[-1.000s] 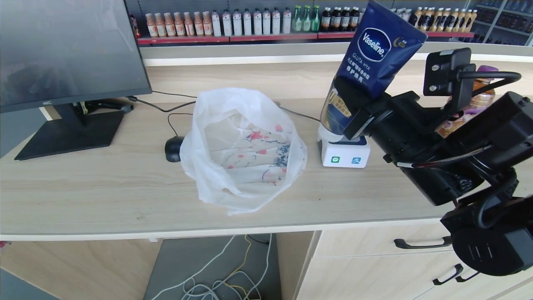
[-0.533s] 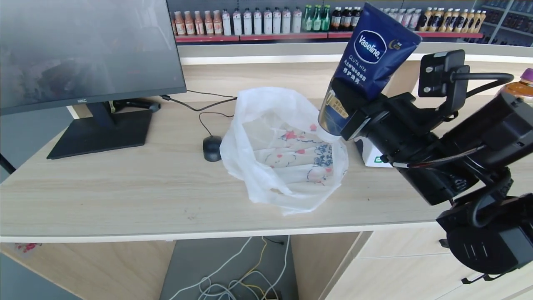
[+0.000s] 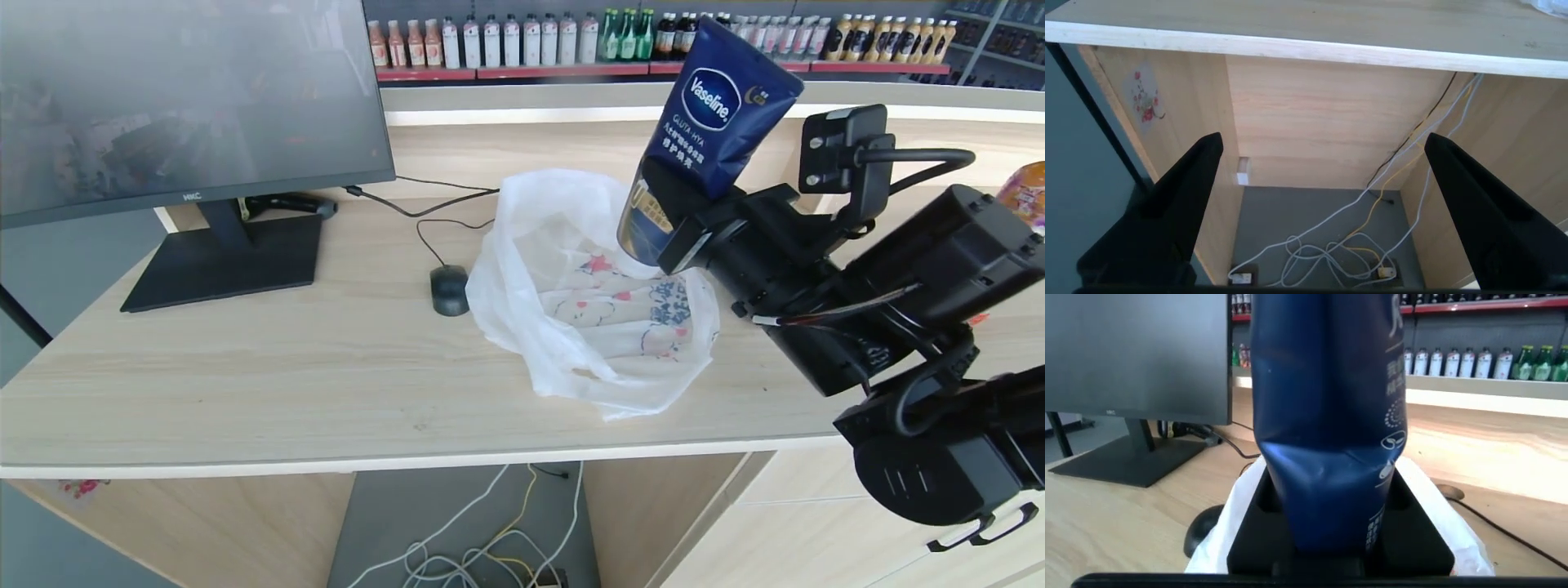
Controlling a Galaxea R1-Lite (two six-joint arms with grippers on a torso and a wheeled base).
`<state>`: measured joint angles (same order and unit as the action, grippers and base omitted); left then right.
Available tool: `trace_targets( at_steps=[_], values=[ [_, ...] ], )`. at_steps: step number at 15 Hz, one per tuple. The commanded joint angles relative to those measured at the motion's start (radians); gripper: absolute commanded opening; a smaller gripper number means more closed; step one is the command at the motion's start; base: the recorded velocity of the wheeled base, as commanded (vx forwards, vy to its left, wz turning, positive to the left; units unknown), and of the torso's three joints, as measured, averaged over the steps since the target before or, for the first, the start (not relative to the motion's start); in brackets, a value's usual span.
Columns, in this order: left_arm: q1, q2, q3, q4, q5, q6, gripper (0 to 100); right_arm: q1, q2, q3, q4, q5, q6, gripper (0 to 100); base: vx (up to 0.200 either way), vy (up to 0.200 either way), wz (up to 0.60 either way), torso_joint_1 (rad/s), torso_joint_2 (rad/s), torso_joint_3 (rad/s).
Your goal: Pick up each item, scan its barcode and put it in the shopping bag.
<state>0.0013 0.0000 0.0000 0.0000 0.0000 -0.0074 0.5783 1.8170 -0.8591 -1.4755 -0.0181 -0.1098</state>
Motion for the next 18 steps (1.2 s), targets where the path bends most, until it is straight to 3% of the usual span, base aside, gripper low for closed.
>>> trace_targets(
  at_steps=[1, 6, 12, 18],
  values=[
    [0.000, 0.000, 0.000, 0.000, 0.002, 0.000, 100, -0.003, 0.022, -0.024, 0.000, 0.003, 0.002, 0, 0.000, 0.000, 0.00, 0.000, 0.00, 0.000],
    [0.000, 0.000, 0.000, 0.000, 0.000, 0.000, 100, -0.005, 0.059, -0.051, 0.017, 0.003, 0.032, 0, 0.000, 0.000, 0.00, 0.000, 0.00, 0.000],
    [0.000, 0.000, 0.000, 0.000, 0.000, 0.000, 100, -0.005, 0.087, -0.185, 0.250, 0.001, 0.045, 0, 0.000, 0.000, 0.00, 0.000, 0.00, 0.000],
    [0.000, 0.000, 0.000, 0.000, 0.000, 0.000, 100, -0.041, 0.217, -0.334, 0.253, 0.001, 0.055, 0, 0.000, 0.000, 0.00, 0.000, 0.00, 0.000]
  ],
)
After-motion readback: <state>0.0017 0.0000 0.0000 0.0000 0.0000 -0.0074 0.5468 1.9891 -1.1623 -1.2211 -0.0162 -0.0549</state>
